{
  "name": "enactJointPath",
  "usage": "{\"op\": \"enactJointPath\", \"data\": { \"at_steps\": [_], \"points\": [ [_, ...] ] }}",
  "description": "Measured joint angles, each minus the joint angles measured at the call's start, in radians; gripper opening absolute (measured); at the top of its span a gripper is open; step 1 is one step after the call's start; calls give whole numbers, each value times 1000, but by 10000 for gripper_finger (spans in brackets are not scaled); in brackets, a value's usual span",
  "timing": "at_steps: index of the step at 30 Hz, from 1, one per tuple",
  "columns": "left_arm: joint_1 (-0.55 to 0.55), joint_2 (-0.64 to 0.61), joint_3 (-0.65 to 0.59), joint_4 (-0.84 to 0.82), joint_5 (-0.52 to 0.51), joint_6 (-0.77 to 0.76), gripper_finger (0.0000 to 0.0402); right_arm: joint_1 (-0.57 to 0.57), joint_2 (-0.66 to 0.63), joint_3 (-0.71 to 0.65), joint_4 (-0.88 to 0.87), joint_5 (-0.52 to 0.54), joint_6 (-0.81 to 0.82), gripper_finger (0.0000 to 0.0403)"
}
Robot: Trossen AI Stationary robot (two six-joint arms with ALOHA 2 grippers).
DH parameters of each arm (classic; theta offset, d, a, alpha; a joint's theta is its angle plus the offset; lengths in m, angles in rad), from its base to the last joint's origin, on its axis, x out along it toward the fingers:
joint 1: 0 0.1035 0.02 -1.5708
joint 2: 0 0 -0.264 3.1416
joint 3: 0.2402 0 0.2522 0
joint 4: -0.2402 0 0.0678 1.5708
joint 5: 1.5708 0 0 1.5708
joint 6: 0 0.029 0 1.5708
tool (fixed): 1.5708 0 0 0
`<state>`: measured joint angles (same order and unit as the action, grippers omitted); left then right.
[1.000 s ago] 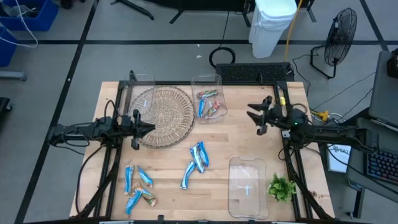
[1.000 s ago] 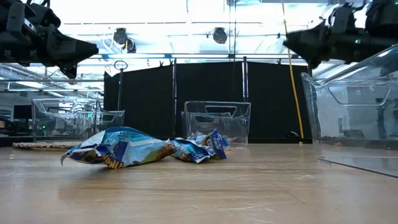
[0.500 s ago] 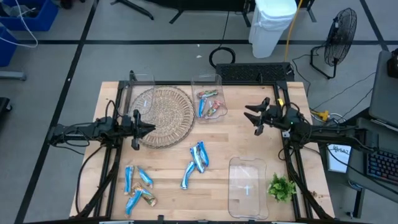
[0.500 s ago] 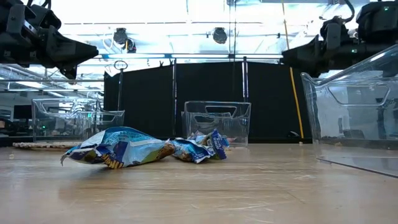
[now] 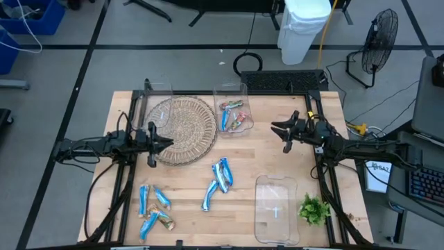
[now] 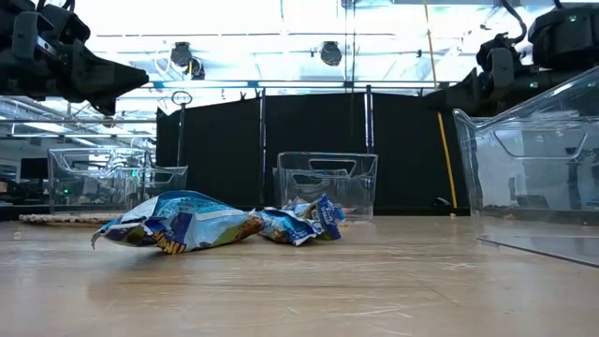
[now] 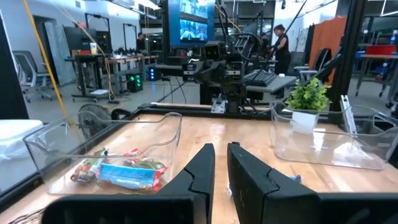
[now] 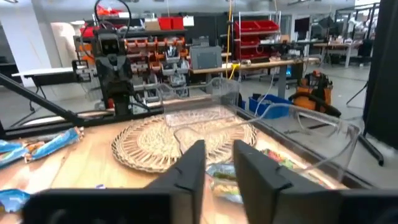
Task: Pick and place Granola Bars by type
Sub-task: Put the yellow granola bar into the top left transparent bin
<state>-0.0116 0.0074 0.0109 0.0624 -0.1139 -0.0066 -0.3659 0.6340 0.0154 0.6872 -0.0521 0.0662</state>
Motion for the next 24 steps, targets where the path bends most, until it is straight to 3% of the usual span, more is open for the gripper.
{"op": "enactJointPath", "data": {
  "at_steps": [4, 14, 19, 24],
  "points": [
    [0, 0, 0, 0, 0, -2, 49, 1, -8, 0, -34, 0, -4, 9],
    [0, 0, 0, -12, -1, -10, 49, 1, -71, 0, -60, 57, -39, 3],
    [0, 0, 0, -16, -1, -10, 49, 1, -143, 0, -147, 126, -55, 1],
    [0, 0, 2, -26, 0, -25, 49, 1, -245, 0, -221, 129, -67, 1]
  ]
}}
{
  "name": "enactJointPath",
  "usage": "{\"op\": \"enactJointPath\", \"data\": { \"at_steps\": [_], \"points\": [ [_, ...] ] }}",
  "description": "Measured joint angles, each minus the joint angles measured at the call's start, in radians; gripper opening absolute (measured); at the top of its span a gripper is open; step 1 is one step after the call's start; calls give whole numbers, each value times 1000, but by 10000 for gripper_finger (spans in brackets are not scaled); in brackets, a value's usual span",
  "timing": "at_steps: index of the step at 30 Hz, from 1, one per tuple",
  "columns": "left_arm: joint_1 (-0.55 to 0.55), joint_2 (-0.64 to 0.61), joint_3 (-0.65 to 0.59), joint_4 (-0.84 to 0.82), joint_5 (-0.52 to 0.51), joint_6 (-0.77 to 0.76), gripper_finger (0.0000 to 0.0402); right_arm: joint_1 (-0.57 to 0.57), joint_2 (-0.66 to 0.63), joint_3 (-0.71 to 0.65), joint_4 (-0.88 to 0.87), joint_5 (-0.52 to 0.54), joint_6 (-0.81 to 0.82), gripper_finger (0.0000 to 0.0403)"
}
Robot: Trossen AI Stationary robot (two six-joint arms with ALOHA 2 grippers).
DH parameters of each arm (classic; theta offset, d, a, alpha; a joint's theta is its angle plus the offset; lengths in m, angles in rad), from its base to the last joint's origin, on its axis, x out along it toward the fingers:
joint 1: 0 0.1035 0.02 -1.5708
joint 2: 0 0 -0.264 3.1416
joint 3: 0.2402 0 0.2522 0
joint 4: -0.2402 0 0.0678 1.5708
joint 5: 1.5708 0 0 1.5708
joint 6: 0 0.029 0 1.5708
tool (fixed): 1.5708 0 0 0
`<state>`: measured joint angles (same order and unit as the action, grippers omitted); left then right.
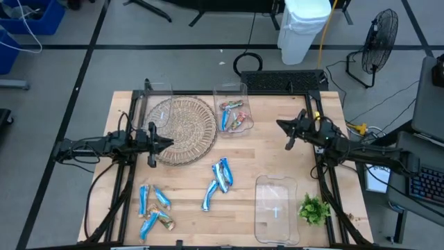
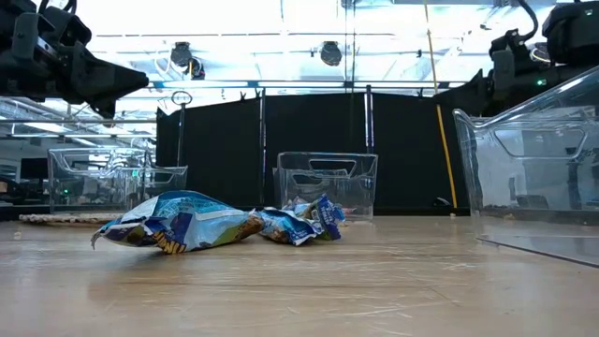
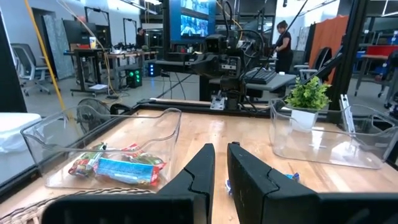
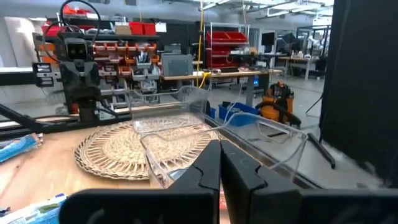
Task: Pick and place Granola Bars by type
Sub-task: Put the yellow granola bar into the top left transparent bin
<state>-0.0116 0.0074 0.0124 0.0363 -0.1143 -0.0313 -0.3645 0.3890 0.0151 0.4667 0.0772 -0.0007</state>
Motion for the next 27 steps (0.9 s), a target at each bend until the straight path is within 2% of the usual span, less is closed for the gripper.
{"op": "enactJointPath", "data": {
  "at_steps": [14, 22, 27],
  "points": [
    [0, 0, 0, -8, 0, -4, 49, 0, -240, 0, -303, -19, 11, 0],
    [0, 0, 0, -8, 0, -9, 49, 0, -316, 0, -406, -56, 9, 0],
    [0, 0, 0, -9, 0, -105, 49, 0, -324, 0, -435, -56, 29, 0]
  ]
}}
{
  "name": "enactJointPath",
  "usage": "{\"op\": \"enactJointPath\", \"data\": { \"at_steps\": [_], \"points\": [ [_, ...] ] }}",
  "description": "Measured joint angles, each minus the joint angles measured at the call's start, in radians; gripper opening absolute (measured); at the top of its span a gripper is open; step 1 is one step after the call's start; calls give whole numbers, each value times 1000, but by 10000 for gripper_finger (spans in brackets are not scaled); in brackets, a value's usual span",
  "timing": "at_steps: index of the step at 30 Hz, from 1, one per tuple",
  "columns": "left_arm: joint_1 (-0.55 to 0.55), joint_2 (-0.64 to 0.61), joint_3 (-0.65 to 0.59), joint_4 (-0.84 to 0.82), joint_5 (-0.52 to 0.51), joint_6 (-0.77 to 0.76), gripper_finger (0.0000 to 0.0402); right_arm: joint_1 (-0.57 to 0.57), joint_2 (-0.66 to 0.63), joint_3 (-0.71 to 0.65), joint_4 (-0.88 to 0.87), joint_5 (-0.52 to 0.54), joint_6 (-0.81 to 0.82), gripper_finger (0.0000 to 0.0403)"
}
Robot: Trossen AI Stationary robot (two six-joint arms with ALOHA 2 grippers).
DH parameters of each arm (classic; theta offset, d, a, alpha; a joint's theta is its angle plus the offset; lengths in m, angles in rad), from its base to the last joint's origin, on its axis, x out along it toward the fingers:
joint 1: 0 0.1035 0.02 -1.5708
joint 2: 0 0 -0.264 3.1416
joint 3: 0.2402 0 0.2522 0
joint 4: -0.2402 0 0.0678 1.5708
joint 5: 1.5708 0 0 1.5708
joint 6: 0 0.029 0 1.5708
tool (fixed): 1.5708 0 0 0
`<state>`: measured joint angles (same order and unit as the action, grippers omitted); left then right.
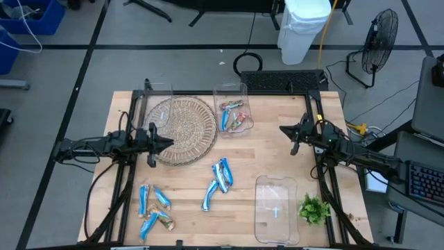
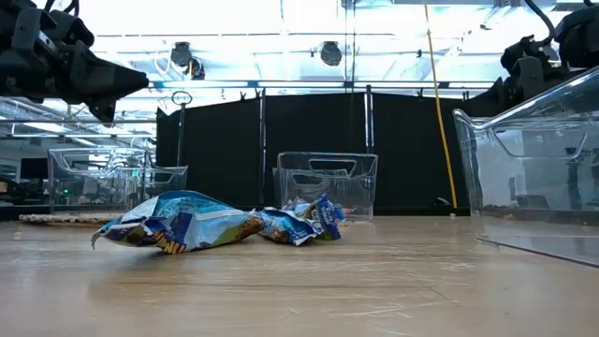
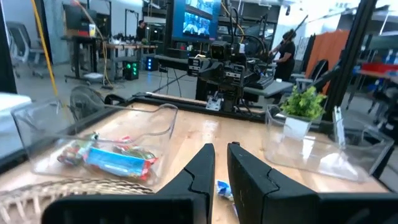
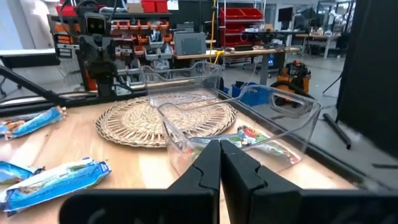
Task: Pick and place Granola Bars by type
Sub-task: Put the yellow granola bar into the top left transparent bin
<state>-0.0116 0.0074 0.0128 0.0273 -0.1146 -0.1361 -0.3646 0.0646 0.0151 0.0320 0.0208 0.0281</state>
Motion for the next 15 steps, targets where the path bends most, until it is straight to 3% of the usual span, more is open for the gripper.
{"op": "enactJointPath", "data": {
  "at_steps": [9, 15],
  "points": [
    [0, 0, 0, 1, 0, 28, 49, 0, 2, 0, 0, 0, 153, 0],
    [0, 0, -3, 28, 6, -118, 49, 0, 2, 0, 1, 2, 151, 0]
  ]
}}
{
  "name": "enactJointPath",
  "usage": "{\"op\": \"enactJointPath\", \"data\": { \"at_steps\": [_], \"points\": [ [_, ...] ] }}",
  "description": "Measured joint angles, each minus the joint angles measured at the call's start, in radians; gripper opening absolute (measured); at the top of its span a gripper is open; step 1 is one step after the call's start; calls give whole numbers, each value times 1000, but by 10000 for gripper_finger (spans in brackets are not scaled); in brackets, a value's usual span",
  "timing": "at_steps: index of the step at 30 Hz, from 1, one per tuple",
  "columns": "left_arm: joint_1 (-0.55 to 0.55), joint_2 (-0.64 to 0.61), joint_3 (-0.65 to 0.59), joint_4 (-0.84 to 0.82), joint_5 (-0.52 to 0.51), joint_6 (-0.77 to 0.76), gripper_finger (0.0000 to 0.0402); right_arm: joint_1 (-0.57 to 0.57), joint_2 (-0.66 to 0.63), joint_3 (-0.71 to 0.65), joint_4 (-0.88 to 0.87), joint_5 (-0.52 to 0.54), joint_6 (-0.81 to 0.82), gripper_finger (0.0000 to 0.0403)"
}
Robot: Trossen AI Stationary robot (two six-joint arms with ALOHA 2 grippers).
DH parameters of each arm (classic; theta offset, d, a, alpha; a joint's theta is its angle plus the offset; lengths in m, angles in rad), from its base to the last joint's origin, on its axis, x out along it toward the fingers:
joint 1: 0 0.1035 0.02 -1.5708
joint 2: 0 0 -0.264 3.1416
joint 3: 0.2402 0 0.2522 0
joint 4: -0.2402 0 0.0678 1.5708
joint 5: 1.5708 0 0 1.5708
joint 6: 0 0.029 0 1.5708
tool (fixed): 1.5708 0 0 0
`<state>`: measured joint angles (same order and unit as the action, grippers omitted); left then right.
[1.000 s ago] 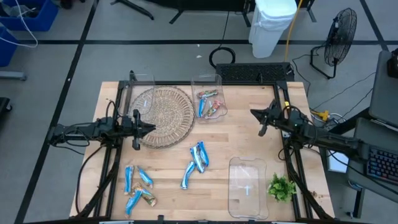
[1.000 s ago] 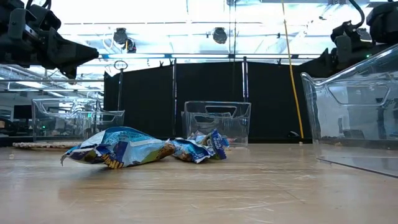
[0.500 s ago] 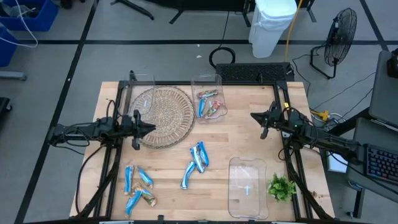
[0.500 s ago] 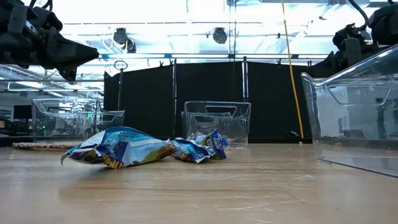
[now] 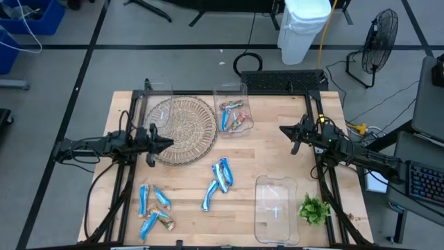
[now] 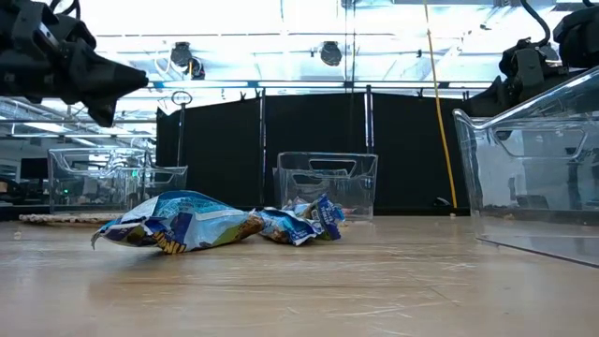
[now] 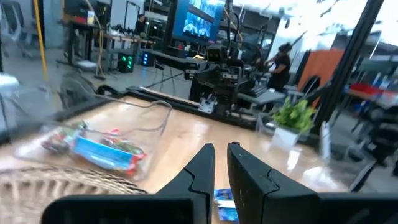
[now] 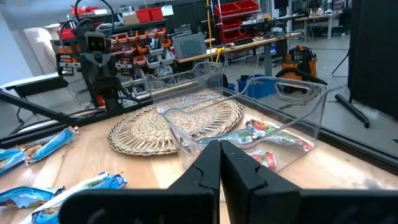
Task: Pick and place Granola Bars by type
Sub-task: Put the yellow granola bar into the top left transparent bin
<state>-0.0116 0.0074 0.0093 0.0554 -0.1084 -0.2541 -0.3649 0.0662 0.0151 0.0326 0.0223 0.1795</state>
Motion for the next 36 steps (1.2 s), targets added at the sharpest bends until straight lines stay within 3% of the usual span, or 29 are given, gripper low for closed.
{"op": "enactJointPath", "data": {
  "at_steps": [5, 9, 17, 21, 29, 36],
  "points": [
    [0, 16, 0, 6, -29, -119, 51, 0, 0, 0, 0, 1, 0, 0],
    [-1, 86, 1, 26, -51, -172, 80, 0, 0, 0, 0, 1, 0, 0],
    [-143, 405, 118, 27, 20, -355, 156, 0, 0, 0, 1, 2, 0, 0],
    [-236, 608, 308, -158, 68, -548, 157, 0, 0, 0, 1, 2, 0, 0],
    [-423, 1016, 698, -562, 164, -1052, 122, 0, 0, 0, 1, 2, 0, 0],
    [-570, 1226, 804, -793, 221, -1488, 95, 0, 0, 0, 1, 2, 0, 0]
  ]
}}
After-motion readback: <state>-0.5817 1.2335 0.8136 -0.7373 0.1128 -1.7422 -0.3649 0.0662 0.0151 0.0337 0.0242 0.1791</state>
